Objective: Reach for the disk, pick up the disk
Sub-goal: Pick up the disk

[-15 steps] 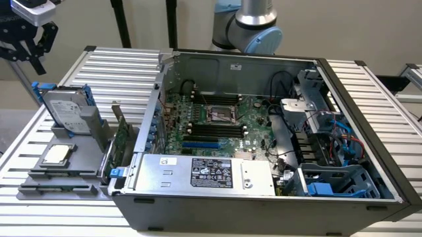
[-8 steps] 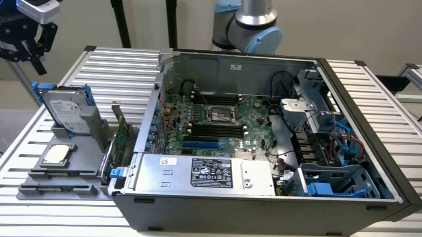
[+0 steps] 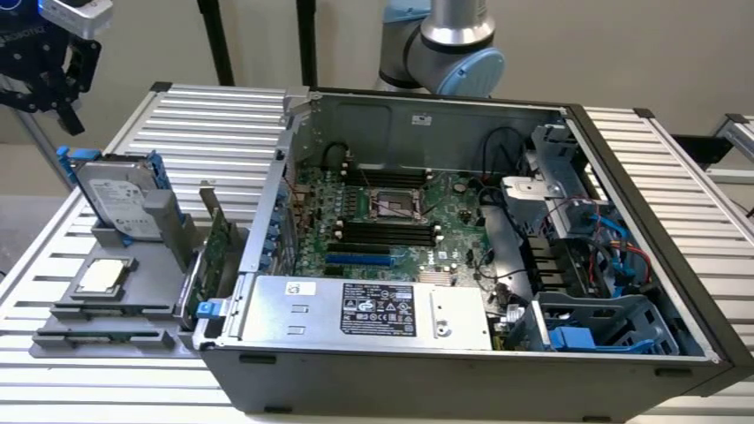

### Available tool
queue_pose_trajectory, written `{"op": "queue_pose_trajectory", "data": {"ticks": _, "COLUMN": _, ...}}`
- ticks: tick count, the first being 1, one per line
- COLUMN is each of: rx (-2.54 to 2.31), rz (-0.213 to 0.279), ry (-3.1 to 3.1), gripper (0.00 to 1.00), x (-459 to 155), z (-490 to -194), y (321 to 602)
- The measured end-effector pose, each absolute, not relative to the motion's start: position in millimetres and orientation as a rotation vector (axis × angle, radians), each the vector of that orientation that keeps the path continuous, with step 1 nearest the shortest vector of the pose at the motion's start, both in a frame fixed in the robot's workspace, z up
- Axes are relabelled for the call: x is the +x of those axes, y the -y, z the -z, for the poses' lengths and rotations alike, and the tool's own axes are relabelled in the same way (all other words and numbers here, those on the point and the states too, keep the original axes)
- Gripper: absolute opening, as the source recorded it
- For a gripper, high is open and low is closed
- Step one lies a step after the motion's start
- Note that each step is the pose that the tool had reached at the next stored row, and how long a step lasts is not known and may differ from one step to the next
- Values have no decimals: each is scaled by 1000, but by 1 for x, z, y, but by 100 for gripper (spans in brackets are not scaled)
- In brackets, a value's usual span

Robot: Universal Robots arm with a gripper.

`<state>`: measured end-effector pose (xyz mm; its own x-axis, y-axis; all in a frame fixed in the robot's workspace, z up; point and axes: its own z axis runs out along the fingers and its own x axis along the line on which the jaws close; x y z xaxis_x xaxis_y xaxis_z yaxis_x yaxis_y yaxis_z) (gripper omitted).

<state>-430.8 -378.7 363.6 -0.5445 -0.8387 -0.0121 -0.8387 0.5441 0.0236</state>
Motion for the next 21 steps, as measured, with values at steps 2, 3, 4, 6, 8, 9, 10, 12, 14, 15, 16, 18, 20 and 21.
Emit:
{"op": "queue_pose_trajectory", "data": {"ticks": 2, "rx": 1549, "rz": 41, "ry": 2732, "gripper": 11, "x": -431, "z": -363, "y": 379}}
{"op": "queue_pose_trajectory", "data": {"ticks": 3, "rx": 1575, "rz": 41, "ry": 2717, "gripper": 11, "x": -431, "z": -363, "y": 379}}
{"op": "queue_pose_trajectory", "data": {"ticks": 4, "rx": 1599, "rz": 41, "ry": 2702, "gripper": 11, "x": -431, "z": -363, "y": 379}}
{"op": "queue_pose_trajectory", "data": {"ticks": 6, "rx": 1647, "rz": 41, "ry": 2673, "gripper": 11, "x": -431, "z": -362, "y": 379}}
{"op": "queue_pose_trajectory", "data": {"ticks": 8, "rx": 1696, "rz": 41, "ry": 2641, "gripper": 11, "x": -431, "z": -362, "y": 379}}
{"op": "queue_pose_trajectory", "data": {"ticks": 9, "rx": 1720, "rz": 41, "ry": 2626, "gripper": 11, "x": -431, "z": -362, "y": 379}}
{"op": "queue_pose_trajectory", "data": {"ticks": 10, "rx": 1743, "rz": 41, "ry": 2610, "gripper": 11, "x": -431, "z": -361, "y": 379}}
{"op": "queue_pose_trajectory", "data": {"ticks": 12, "rx": 1790, "rz": 41, "ry": 2578, "gripper": 11, "x": -431, "z": -361, "y": 379}}
{"op": "queue_pose_trajectory", "data": {"ticks": 14, "rx": 1835, "rz": 41, "ry": 2545, "gripper": 11, "x": -431, "z": -361, "y": 379}}
{"op": "queue_pose_trajectory", "data": {"ticks": 15, "rx": 1859, "rz": 41, "ry": 2527, "gripper": 11, "x": -431, "z": -360, "y": 379}}
{"op": "queue_pose_trajectory", "data": {"ticks": 16, "rx": 1882, "rz": 41, "ry": 2509, "gripper": 11, "x": -431, "z": -360, "y": 379}}
{"op": "queue_pose_trajectory", "data": {"ticks": 18, "rx": 1928, "rz": 41, "ry": 2474, "gripper": 11, "x": -431, "z": -359, "y": 379}}
{"op": "queue_pose_trajectory", "data": {"ticks": 20, "rx": 1971, "rz": 41, "ry": 2439, "gripper": 11, "x": -431, "z": -359, "y": 379}}
{"op": "queue_pose_trajectory", "data": {"ticks": 21, "rx": 1995, "rz": 40, "ry": 2420, "gripper": 11, "x": -431, "z": -359, "y": 379}}
